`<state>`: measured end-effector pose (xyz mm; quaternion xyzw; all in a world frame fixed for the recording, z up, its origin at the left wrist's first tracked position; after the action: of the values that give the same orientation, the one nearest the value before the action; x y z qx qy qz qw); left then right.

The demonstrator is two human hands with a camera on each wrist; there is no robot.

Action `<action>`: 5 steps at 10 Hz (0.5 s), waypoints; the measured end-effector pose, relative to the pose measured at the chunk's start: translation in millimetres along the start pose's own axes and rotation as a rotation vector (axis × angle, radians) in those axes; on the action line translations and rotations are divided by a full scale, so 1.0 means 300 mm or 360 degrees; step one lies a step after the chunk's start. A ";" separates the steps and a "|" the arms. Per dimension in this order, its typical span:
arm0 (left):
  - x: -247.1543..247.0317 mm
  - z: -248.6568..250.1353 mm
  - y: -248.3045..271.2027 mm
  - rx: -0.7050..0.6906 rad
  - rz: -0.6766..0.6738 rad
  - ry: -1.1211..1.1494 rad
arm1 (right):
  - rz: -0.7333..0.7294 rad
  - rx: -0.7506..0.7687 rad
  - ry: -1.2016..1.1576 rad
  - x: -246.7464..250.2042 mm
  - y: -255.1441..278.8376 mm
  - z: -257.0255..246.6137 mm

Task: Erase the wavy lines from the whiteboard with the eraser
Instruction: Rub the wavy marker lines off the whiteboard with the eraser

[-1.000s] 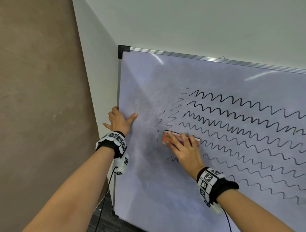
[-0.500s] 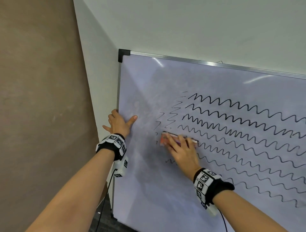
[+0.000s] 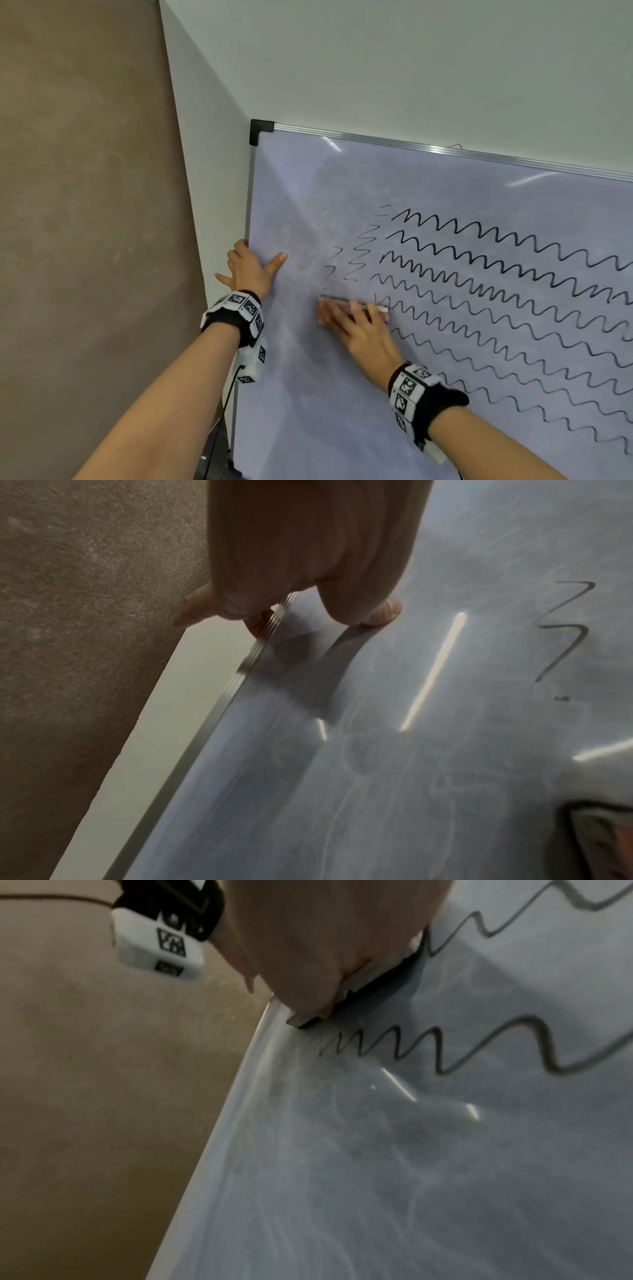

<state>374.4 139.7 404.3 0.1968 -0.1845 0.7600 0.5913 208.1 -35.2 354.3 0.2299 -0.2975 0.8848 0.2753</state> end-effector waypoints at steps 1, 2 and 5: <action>-0.001 0.002 -0.002 -0.0006 0.0000 0.0002 | -0.0053 0.0146 -0.0012 -0.009 0.030 -0.044; -0.002 0.003 -0.003 0.0004 0.0005 0.0007 | 0.0025 -0.0019 -0.0010 0.011 -0.034 0.044; 0.005 0.004 0.000 0.0009 -0.0008 -0.0004 | 0.0030 -0.0129 0.0048 0.009 -0.093 0.066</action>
<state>374.3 140.2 406.1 0.1999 -0.1826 0.7588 0.5923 228.3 -28.3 381.2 0.2024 -0.3311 0.8779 0.2804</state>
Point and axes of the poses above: each hand's wrist, its own y-axis away from the middle knuckle, its own x-axis out of the back of the hand, z = x × y, the point moved 4 cm from there along -y, towards the middle knuckle, and after that the axes turned 14 degrees about x, right-handed, at the moved point
